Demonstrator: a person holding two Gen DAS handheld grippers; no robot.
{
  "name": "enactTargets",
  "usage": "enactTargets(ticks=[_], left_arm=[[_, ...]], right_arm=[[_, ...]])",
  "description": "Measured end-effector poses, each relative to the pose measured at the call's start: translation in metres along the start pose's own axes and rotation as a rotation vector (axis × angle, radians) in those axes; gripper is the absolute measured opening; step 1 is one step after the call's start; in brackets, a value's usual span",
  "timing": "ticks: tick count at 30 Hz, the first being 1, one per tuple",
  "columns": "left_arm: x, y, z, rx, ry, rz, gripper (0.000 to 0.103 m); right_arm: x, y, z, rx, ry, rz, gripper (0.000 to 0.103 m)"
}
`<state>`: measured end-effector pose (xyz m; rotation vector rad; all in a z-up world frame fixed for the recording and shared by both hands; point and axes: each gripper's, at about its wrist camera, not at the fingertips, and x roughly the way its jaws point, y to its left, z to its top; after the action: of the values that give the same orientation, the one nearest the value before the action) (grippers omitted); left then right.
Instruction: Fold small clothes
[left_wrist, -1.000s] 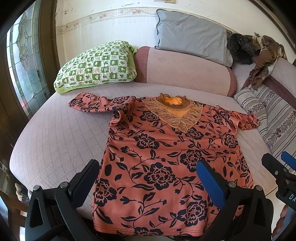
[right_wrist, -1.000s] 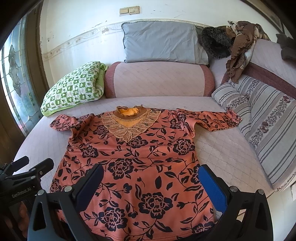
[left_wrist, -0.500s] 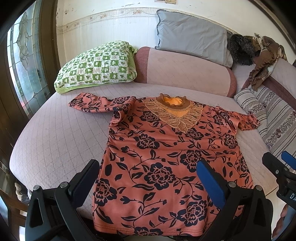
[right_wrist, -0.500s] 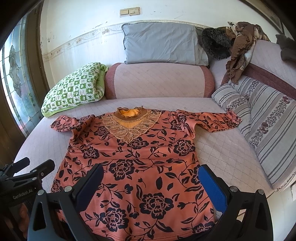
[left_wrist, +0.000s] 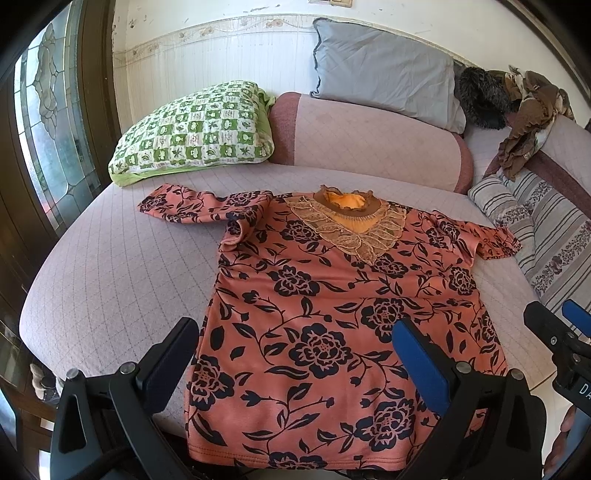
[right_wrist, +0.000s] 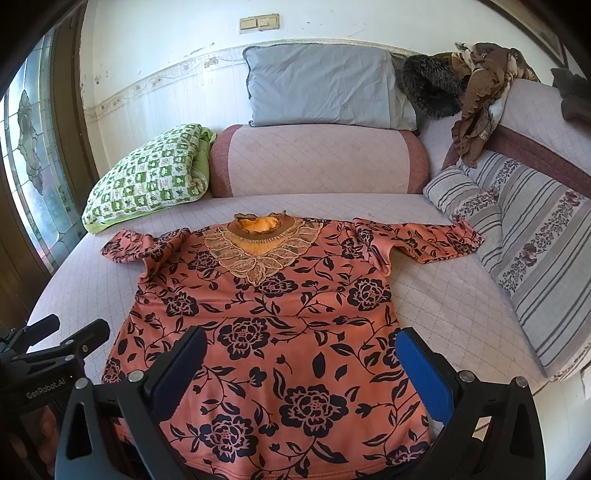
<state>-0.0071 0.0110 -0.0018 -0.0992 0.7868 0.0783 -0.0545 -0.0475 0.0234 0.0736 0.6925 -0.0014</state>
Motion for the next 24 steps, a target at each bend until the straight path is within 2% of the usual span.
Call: enactTargets(ticks=[9,13,17,21,24], left_arm=[[0.006,0.003,0.0,-0.007,0.005,0.002,0.103],[0.029,0.005,-0.005,-0.01,0.058,0.004,0.103],[0.061,0.003,-0.012,0.006,0.127,0.015,0.103],[0.091,-0.003,-0.016,0.025,0.183,0.019,0.103],[0.113,-0.008,-0.017,0.044,0.223,0.021,0.103]], right_arm=[[0.008,0.002,0.0,-0.001,0.022,0.018,0.103],[0.023,-0.02,-0.003,0.04,0.061,0.055,0.103],[0.054,-0.09,0.0,0.215,0.086,0.126,0.103],[0.107,-0.193,0.016,0.472,0.088,0.105,0.103],[0.165,-0.274,0.032,0.651,0.096,0.087,0.099]])
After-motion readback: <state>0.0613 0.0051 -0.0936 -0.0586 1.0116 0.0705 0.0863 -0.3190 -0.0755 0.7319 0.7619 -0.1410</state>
